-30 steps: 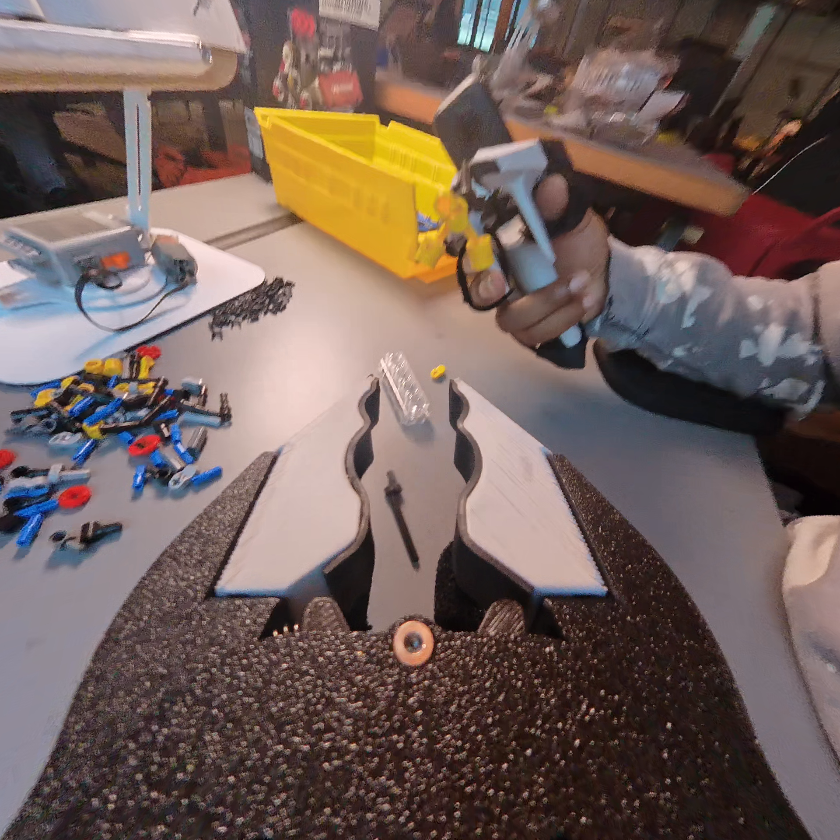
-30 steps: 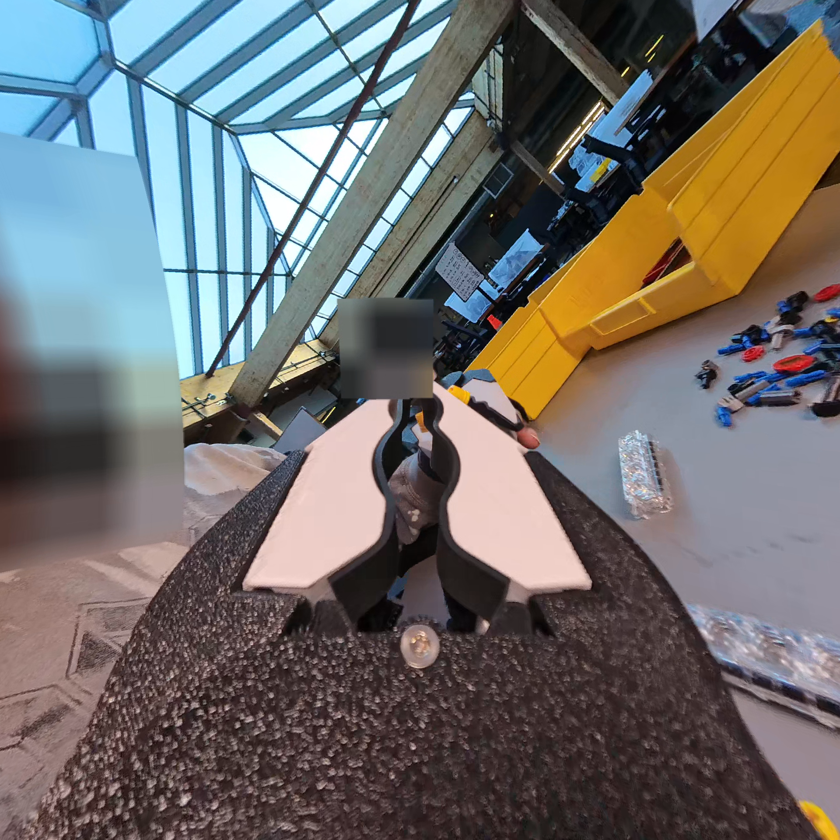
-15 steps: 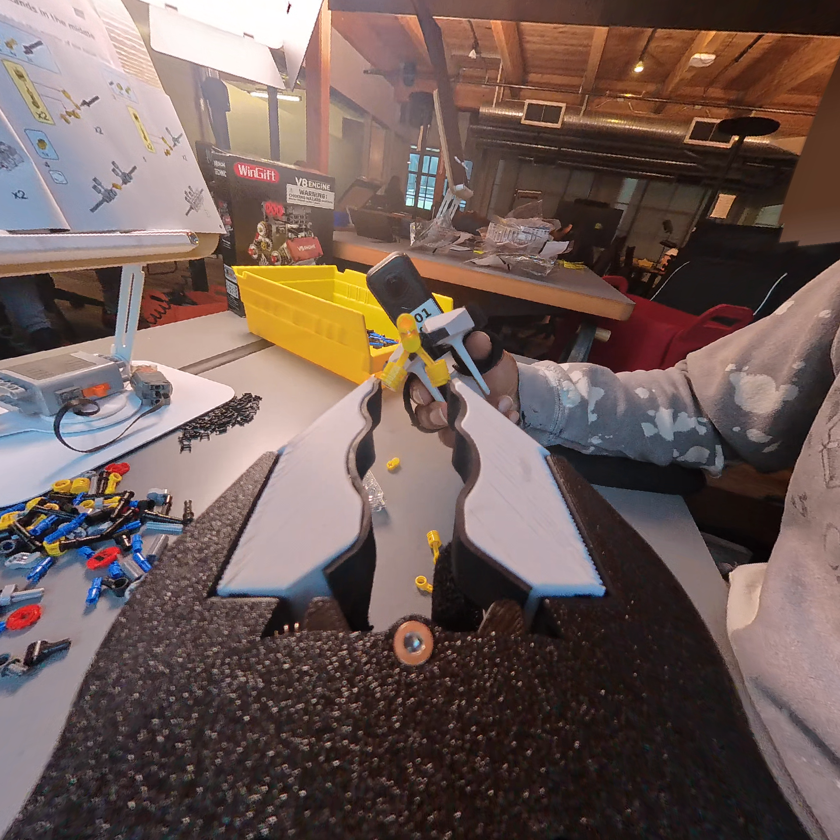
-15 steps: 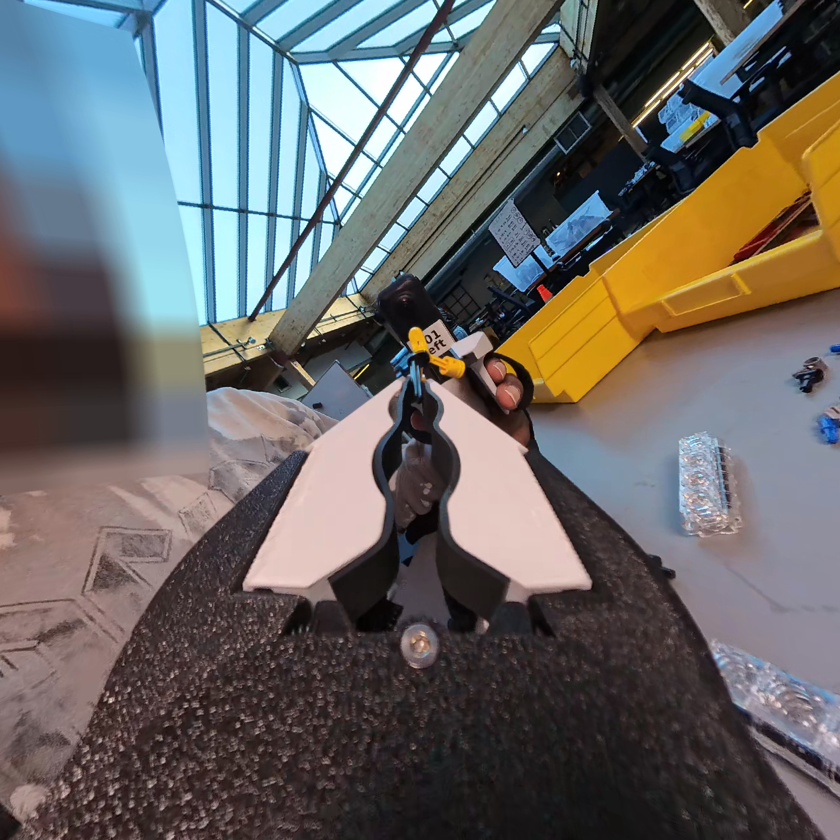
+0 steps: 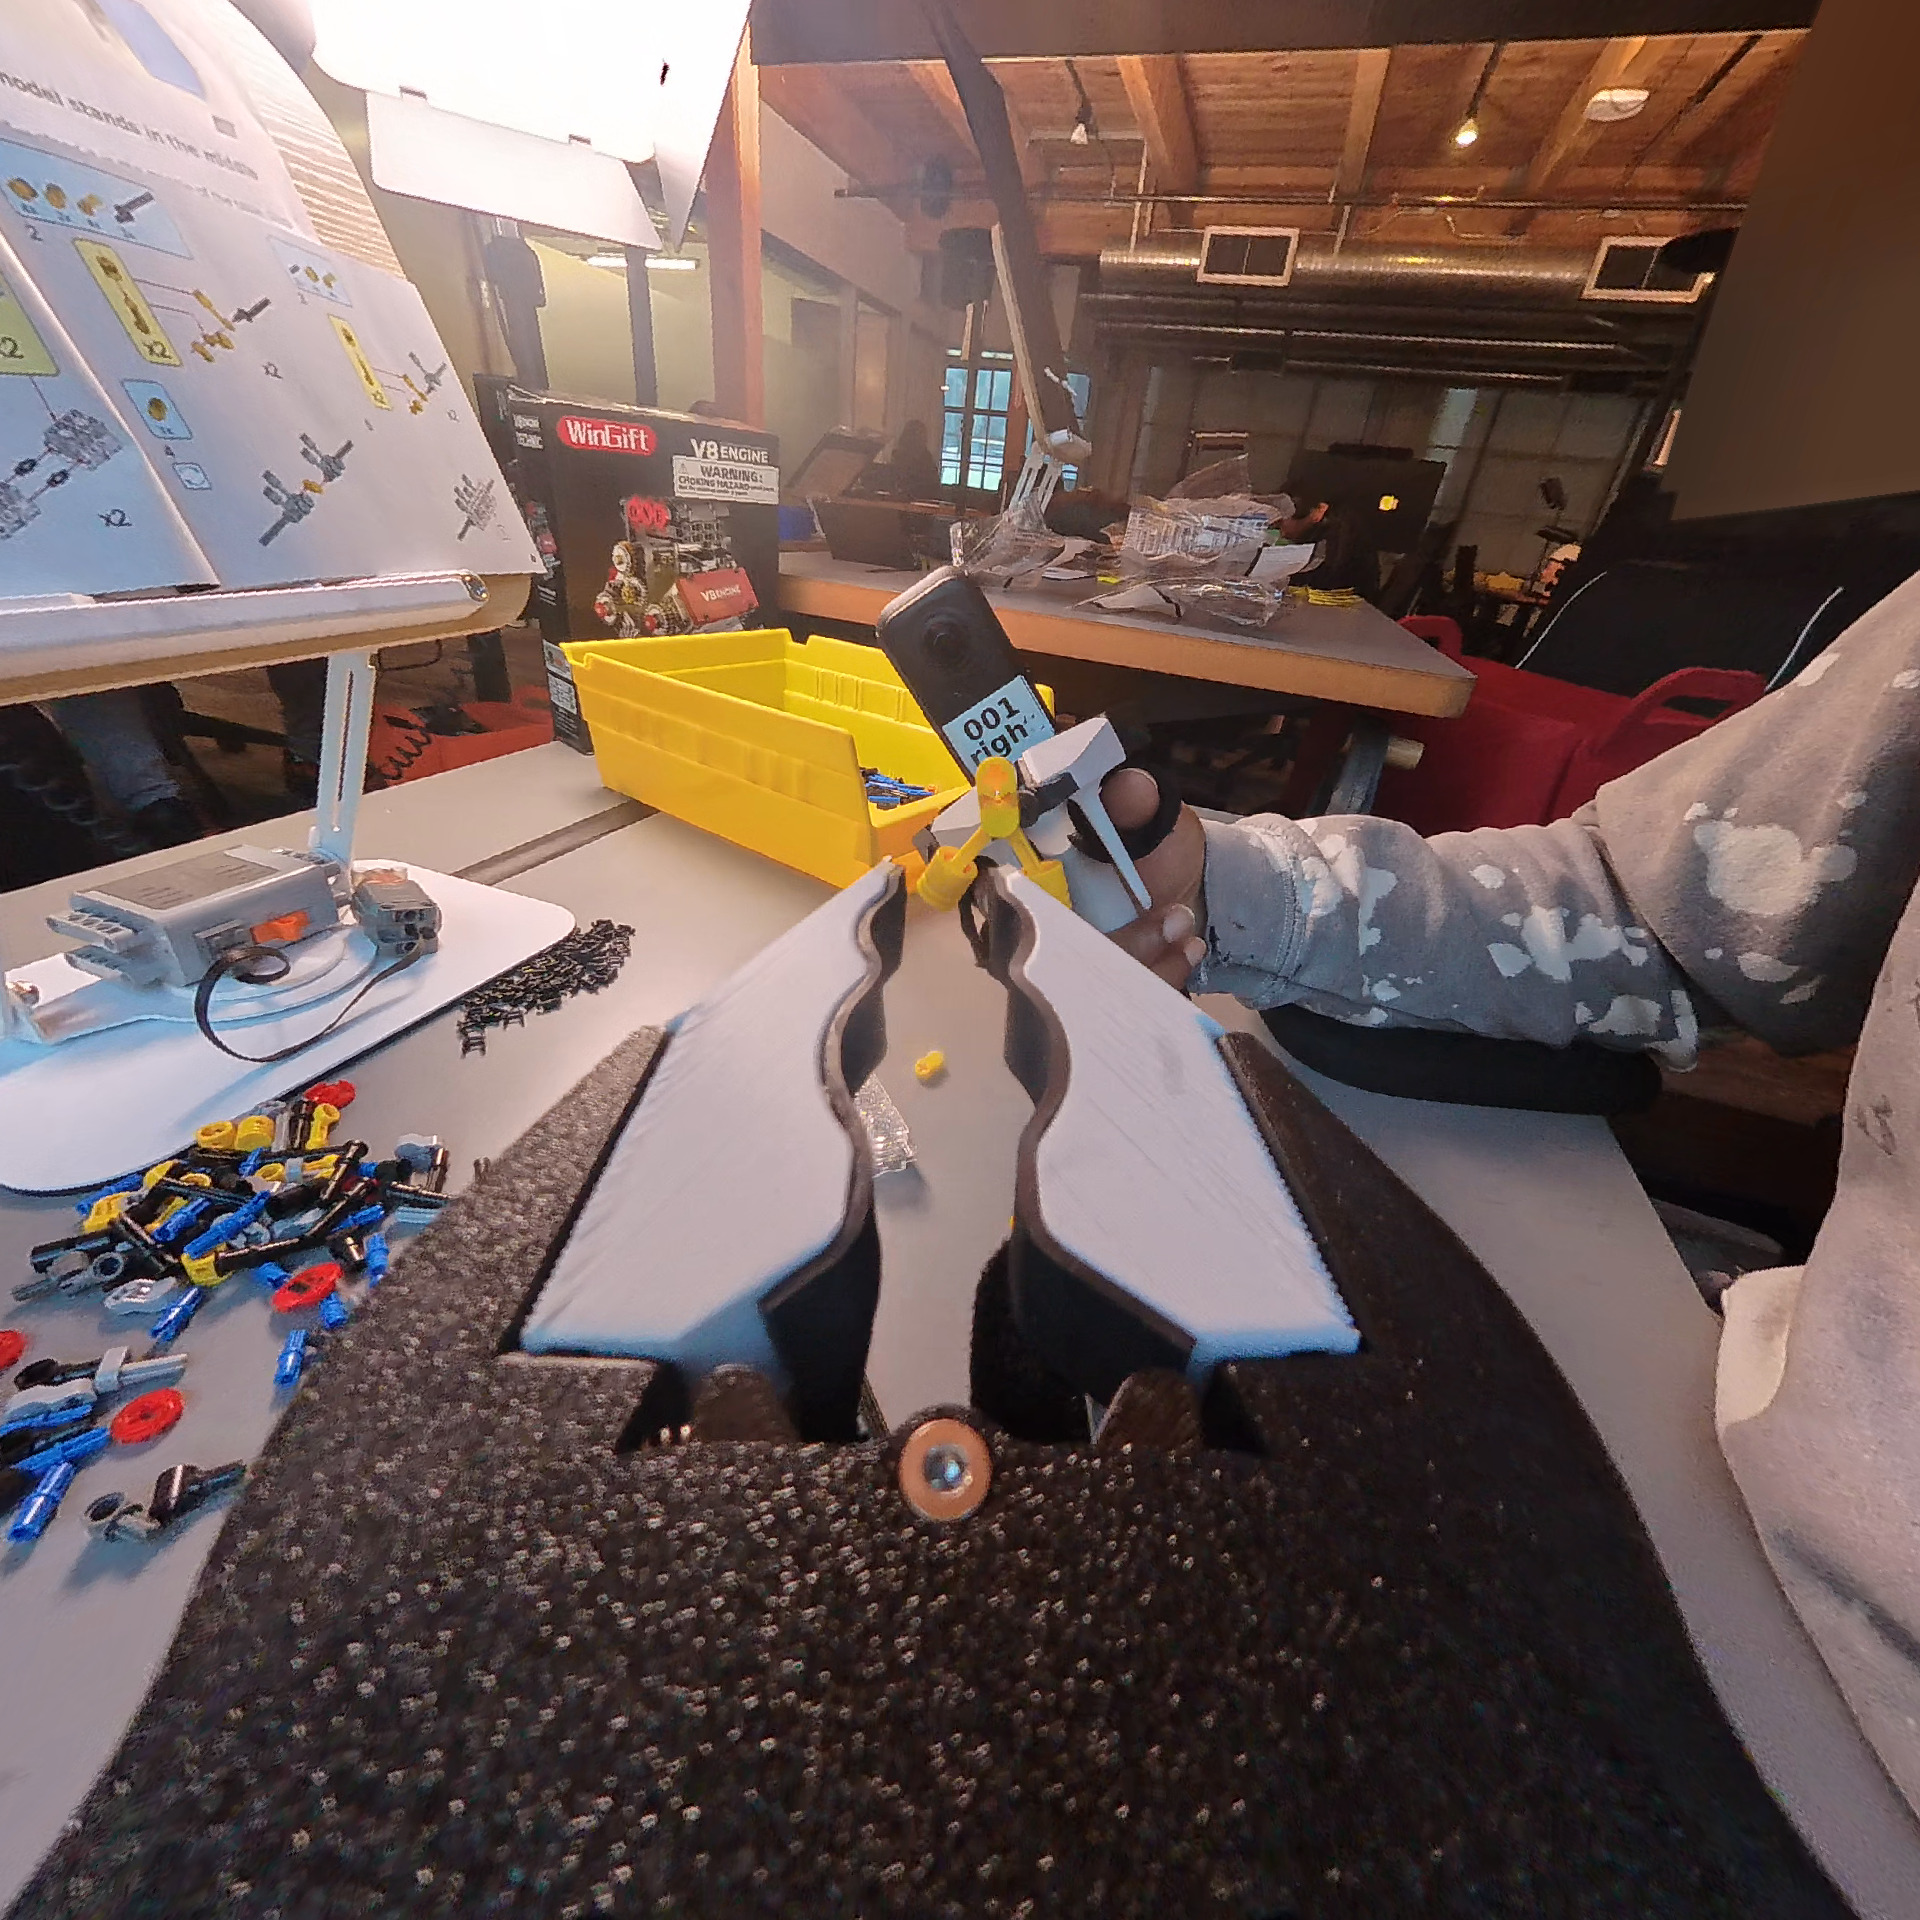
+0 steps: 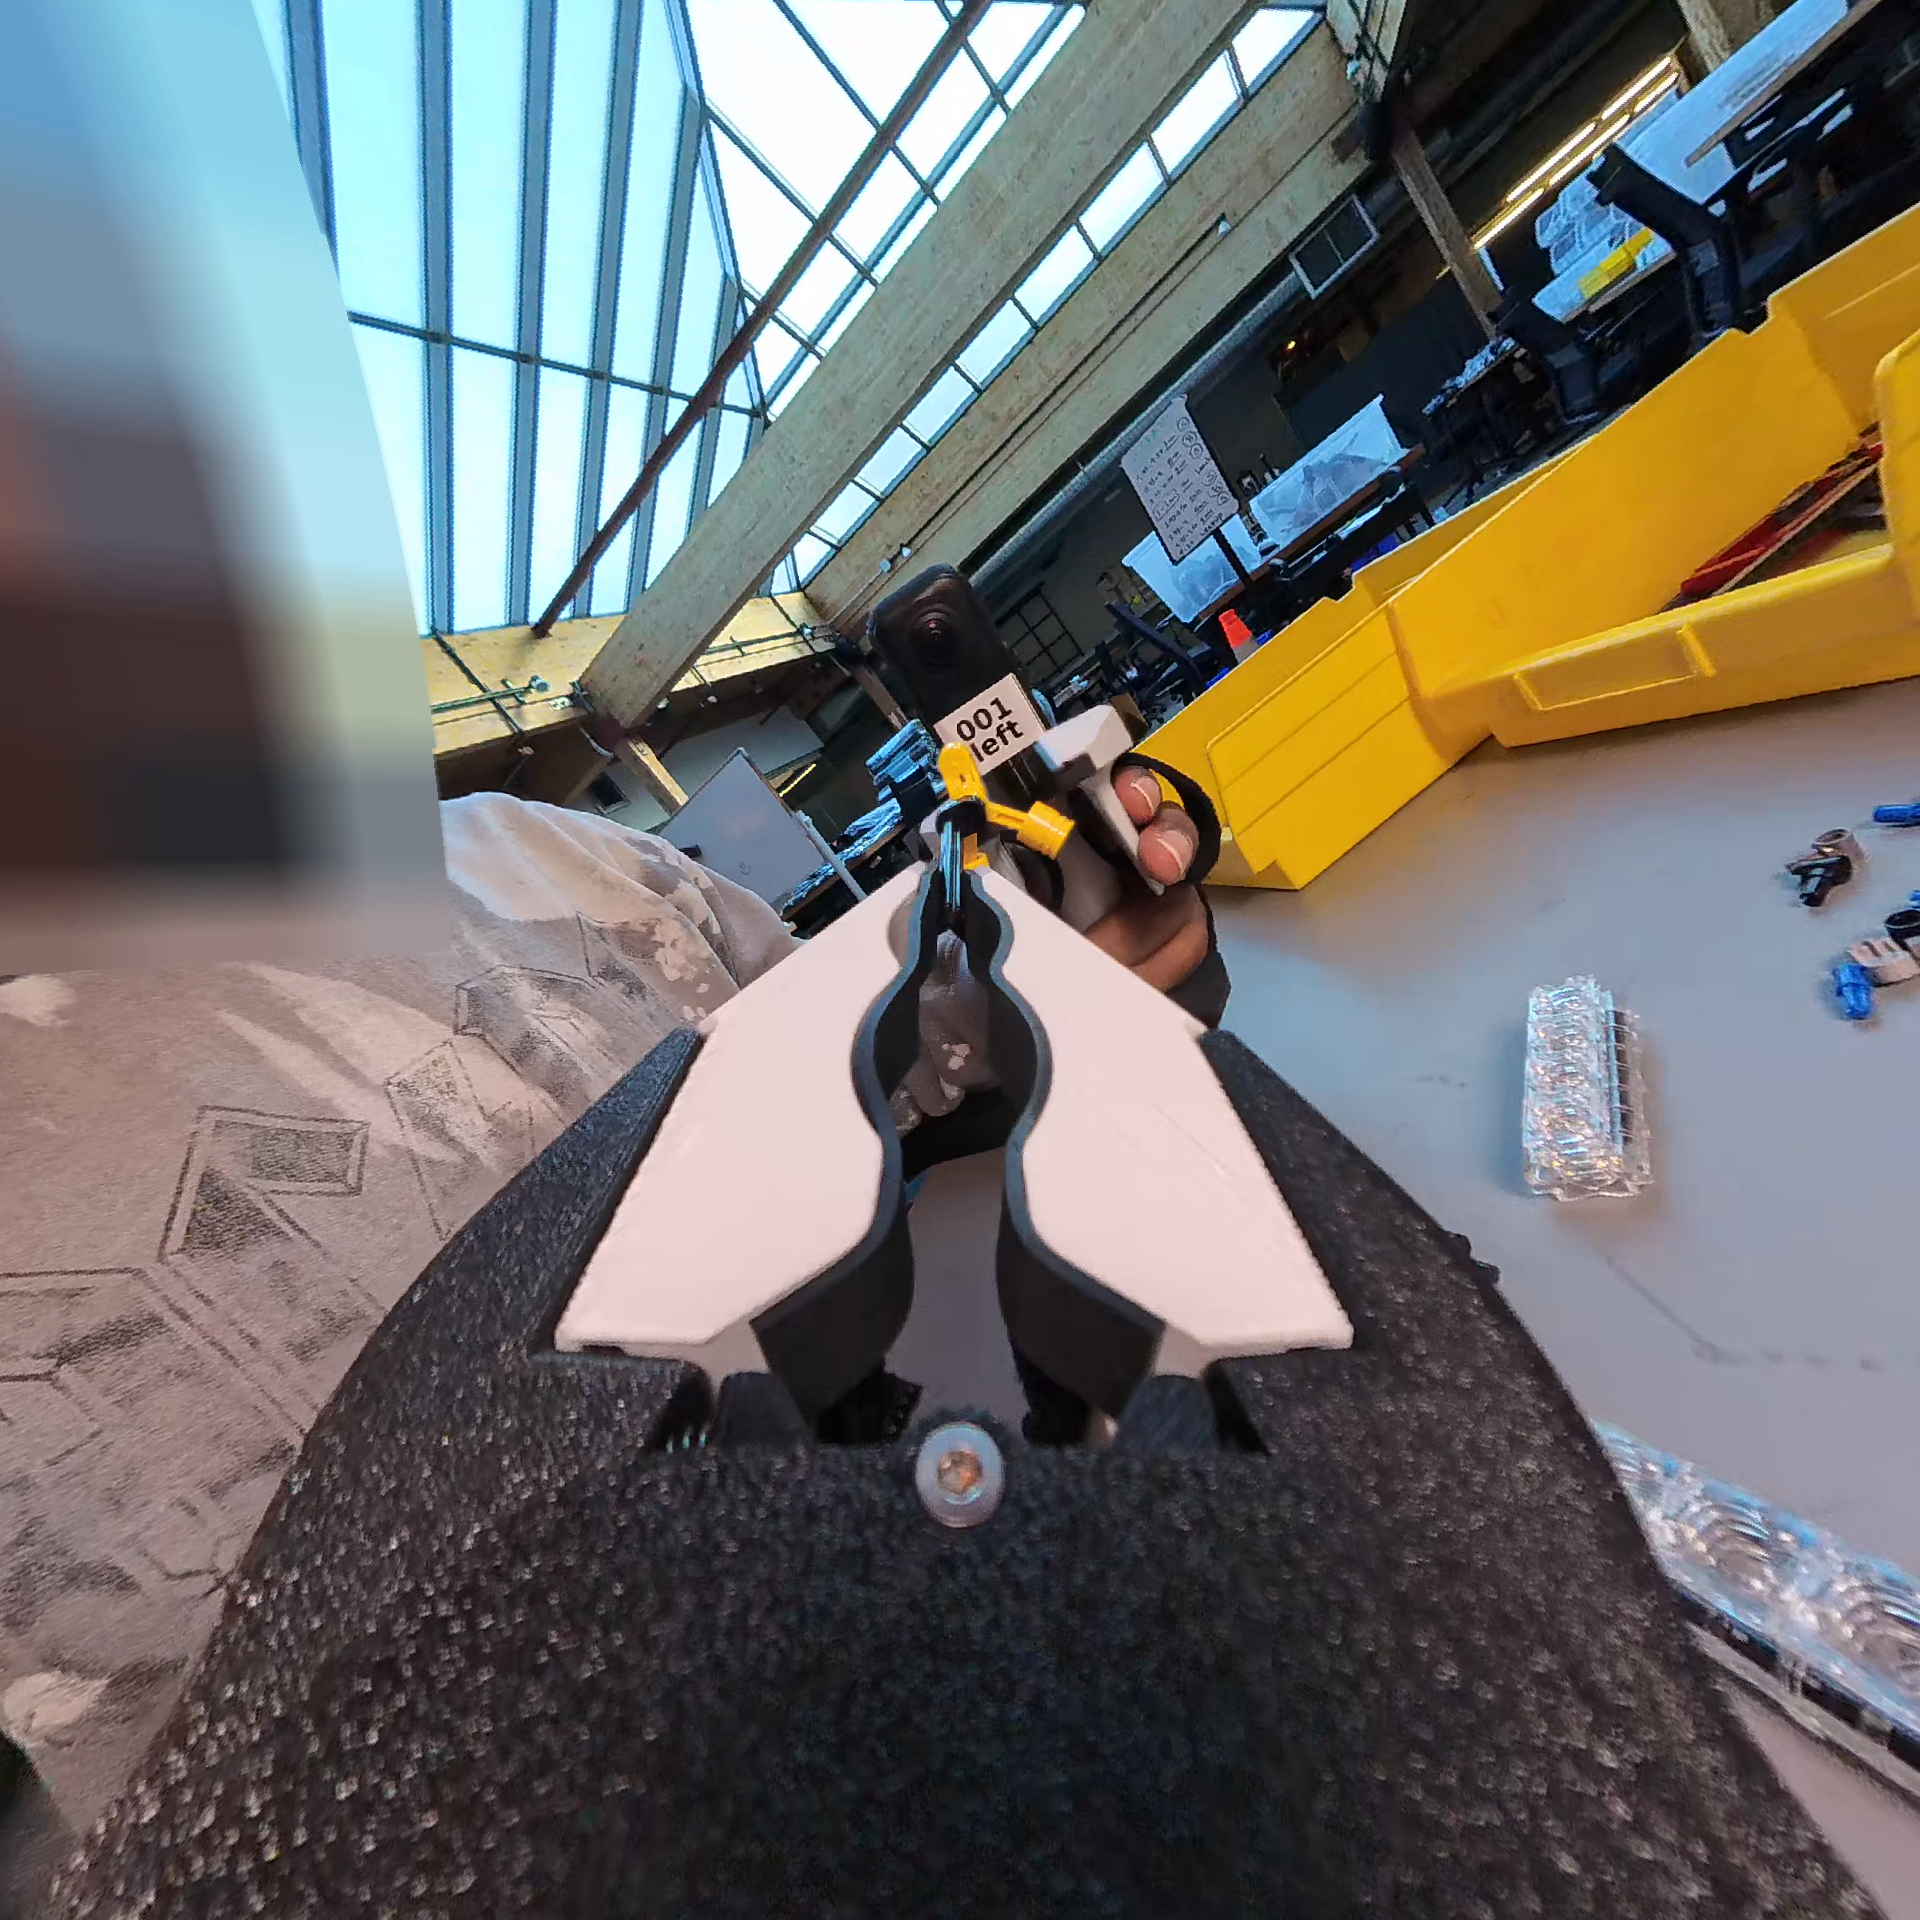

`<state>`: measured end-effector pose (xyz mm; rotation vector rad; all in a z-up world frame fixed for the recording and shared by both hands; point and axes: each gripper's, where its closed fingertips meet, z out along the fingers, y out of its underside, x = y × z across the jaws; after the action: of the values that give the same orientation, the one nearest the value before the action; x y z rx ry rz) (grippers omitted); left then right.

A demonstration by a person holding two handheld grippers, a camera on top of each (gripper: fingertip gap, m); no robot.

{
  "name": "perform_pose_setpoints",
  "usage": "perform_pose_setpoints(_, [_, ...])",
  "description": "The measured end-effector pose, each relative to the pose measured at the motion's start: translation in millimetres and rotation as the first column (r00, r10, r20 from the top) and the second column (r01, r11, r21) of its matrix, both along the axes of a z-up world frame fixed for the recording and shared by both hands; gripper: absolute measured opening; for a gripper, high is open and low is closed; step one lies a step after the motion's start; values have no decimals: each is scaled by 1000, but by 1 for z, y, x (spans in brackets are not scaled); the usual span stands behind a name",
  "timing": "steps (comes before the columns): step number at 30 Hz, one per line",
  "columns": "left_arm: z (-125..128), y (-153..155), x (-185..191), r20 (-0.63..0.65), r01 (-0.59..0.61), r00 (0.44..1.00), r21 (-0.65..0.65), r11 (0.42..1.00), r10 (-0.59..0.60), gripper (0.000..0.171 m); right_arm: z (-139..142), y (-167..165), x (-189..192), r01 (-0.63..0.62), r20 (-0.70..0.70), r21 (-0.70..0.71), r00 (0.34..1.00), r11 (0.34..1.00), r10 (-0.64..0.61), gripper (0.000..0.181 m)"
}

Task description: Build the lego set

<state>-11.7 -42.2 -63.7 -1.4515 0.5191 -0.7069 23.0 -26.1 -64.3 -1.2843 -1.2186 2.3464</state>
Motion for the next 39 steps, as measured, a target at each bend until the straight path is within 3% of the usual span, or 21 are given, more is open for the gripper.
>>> perform_pose_setpoints(6, [-2,-4,10,-5,46,999,5,999,-46,19,-6,-7,-1,-25,17,17,1000,1000,25,3])
perform_pose_setpoints(17, [-3,-6,13,-15,60,998,8,998,-60,8,-14,-7,-2,-19,43,46,999,999,17,3])
perform_pose_setpoints(31, [-9,-8,18,-316,-21,945,208,978,88,7,-14,-5,-1,-8,51,43,999,999,6,3])
perform_pose_setpoints(36, [-12,-4,15,-313,-38,945,174,984,92,8,-16,-2,-3,3,71,27,997,1000,-5,3])
perform_pose_setpoints(39, [-14,-1,13,-225,-29,973,74,997,45,7,-17,0,-4,10,82,16,997,1000,-11,3])
